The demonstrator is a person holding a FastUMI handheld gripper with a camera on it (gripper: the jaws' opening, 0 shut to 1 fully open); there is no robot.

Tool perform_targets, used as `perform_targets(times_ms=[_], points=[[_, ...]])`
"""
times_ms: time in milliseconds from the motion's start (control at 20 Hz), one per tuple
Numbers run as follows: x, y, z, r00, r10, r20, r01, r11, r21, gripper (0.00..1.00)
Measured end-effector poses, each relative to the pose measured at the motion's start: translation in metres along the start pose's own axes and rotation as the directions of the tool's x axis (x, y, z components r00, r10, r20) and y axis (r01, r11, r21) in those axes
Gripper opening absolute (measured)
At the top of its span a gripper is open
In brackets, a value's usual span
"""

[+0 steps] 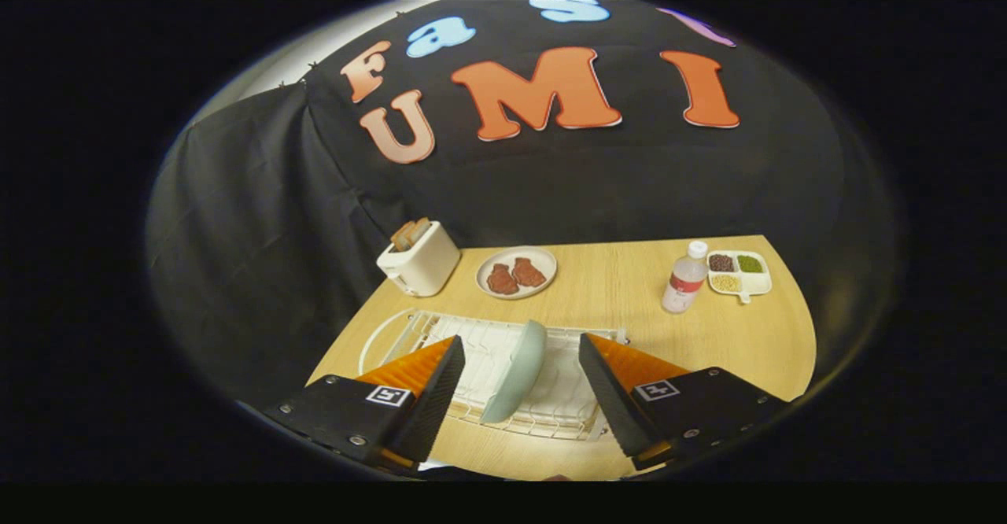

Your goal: Take the plate from the dish rack, then take the spoon from the basket and place it into the plate.

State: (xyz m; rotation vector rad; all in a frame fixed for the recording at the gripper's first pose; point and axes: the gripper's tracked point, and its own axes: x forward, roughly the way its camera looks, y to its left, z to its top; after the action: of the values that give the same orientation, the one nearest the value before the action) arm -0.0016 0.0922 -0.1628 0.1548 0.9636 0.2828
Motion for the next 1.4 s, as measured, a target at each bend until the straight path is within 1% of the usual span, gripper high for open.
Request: perform_targets(times_ms=[150,250,350,500,600,650,700,750,800,850,900,950,1100,1250,1400], points=[[0.021,0.001,-0.025,0.992,0.004,-0.122,0.002,0.999,0.053,0.82],[0.033,0.002,-0.04,0.981,-0.003,-0.194,0.014,0.998,0.054,0.77],[0.045,0.002,-0.052,0.966,-0.022,-0.257,0.033,0.999,0.036,0.76],[0.059,0.012,-0.068,0.94,-0.016,-0.34,0.032,0.999,0.04,0.76],[0.069,0.013,-0.076,0.924,-0.033,-0.381,0.05,0.998,0.035,0.74],[0.072,0.013,-0.079,0.917,-0.043,-0.397,0.061,0.998,0.033,0.71],[0.075,0.013,-0.082,0.91,-0.045,-0.412,0.064,0.997,0.031,0.7],[0.079,0.015,-0.086,0.901,-0.049,-0.43,0.068,0.997,0.029,0.65],[0.081,0.014,-0.09,0.89,-0.057,-0.452,0.076,0.997,0.024,0.64],[0.084,0.015,-0.095,0.88,-0.064,-0.471,0.085,0.996,0.023,0.59],[0.083,0.015,-0.095,0.874,-0.074,-0.48,0.096,0.995,0.021,0.56],[0.085,0.014,-0.094,0.871,-0.094,-0.482,0.113,0.994,0.012,0.52],[0.088,0.012,-0.096,0.853,-0.181,-0.49,0.189,0.981,-0.034,0.49],[0.087,0.008,-0.094,0.831,-0.268,-0.488,0.28,0.959,-0.05,0.42],[0.088,0.009,-0.092,0.812,-0.339,-0.475,0.355,0.933,-0.058,0.38]])
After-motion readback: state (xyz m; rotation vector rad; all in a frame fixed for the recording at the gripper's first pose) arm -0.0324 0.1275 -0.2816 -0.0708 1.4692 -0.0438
